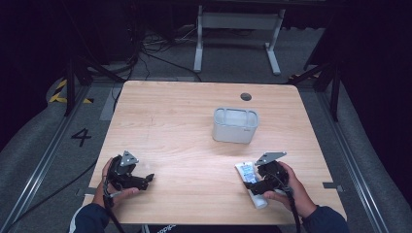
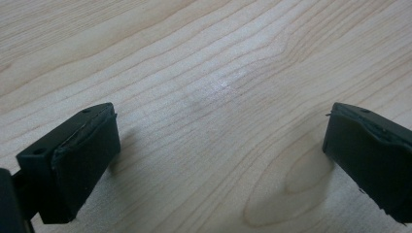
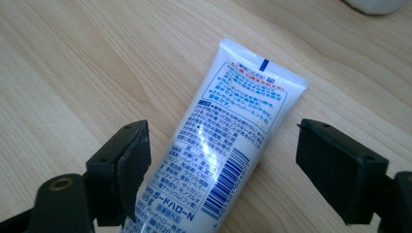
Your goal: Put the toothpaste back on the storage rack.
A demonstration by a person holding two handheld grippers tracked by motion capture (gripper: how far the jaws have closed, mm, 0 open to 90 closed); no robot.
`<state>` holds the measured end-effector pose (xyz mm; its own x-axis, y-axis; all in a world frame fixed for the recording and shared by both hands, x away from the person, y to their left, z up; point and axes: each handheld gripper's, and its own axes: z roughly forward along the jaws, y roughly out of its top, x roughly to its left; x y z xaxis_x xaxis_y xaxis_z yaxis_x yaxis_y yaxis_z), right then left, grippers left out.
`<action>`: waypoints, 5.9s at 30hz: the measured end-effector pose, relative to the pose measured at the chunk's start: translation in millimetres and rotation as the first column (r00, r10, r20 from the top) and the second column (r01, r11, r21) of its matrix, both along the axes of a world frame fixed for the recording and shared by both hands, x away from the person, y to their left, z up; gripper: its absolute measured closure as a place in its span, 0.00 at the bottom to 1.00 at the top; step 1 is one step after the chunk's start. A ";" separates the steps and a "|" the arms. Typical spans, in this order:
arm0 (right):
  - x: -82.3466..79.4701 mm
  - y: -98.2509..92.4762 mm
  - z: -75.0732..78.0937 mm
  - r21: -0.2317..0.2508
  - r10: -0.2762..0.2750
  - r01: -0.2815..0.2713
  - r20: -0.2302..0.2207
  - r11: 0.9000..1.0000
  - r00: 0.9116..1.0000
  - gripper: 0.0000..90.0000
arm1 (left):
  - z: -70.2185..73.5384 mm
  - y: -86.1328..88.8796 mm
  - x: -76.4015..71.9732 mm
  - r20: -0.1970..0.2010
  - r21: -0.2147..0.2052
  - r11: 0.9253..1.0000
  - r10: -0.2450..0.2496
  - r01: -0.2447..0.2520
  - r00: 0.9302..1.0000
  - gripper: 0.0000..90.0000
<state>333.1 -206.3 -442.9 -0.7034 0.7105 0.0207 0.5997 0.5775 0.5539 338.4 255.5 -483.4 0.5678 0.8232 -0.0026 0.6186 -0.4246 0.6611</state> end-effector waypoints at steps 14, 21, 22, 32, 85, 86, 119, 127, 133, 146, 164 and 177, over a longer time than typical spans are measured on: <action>8.8 13.4 -14.9 -0.066 0.010 -0.014 -0.054 0.998 0.998 0.32 | 0.0 0.0 0.0 0.000 0.000 1.000 0.000 0.000 1.000 0.01; 12.6 18.5 -14.1 -0.084 0.041 -0.045 -0.057 0.995 0.998 0.36 | 0.0 0.0 0.0 0.000 0.000 1.000 0.000 0.000 1.000 0.01; 13.0 18.7 -14.3 -0.085 0.041 -0.046 -0.054 0.995 0.998 0.36 | 0.0 0.1 0.0 0.000 0.001 1.000 -0.001 0.001 1.000 0.01; 12.9 23.2 -11.1 -0.101 0.057 -0.065 -0.075 0.993 0.996 0.46 | 0.0 0.1 0.0 0.000 0.001 1.000 -0.001 0.001 1.000 0.01; 12.9 13.0 -6.9 -0.044 0.169 -0.172 -0.066 0.984 0.983 0.70 | 0.0 0.0 0.0 0.000 0.000 1.000 0.000 0.000 1.000 0.01; 13.7 14.0 -7.0 -0.049 0.174 -0.178 -0.073 0.983 0.982 0.69 | 0.1 0.1 0.0 0.000 0.001 1.000 -0.001 0.001 1.000 0.01; 19.8 31.2 -3.4 -0.085 0.229 -0.237 -0.092 0.968 0.969 0.70 | 0.0 0.0 0.0 0.000 0.000 1.000 0.000 0.000 1.000 0.01; 17.7 24.9 0.8 -0.056 0.221 -0.225 -0.056 0.973 0.974 0.72 | 0.0 0.0 0.0 0.000 0.000 1.000 0.001 -0.001 1.000 0.01; 17.7 18.1 7.7 -0.017 0.210 -0.210 -0.017 0.977 0.978 0.72 | 0.0 0.0 0.0 0.000 0.000 1.000 0.000 0.000 1.000 0.01; 16.7 12.4 19.3 0.033 0.204 -0.206 0.056 0.978 0.977 0.73 | 0.1 0.0 0.0 0.000 0.000 1.000 0.000 0.000 1.000 0.01; 15.8 -1.5 32.9 0.123 0.171 -0.193 0.172 0.973 0.970 0.74 | 0.1 0.0 0.0 0.000 0.000 1.000 0.001 -0.001 1.000 0.01; 13.6 -1.0 47.4 0.151 0.157 -0.196 0.241 0.969 0.958 0.74 | 0.1 0.0 0.0 -0.002 -0.002 1.000 -0.001 0.001 1.000 0.01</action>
<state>346.7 -207.3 -395.6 -0.8176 0.5743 -0.0420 0.3450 0.5470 0.7627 338.4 255.5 -483.3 0.5686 0.8226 -0.0054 0.6197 -0.4241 0.6604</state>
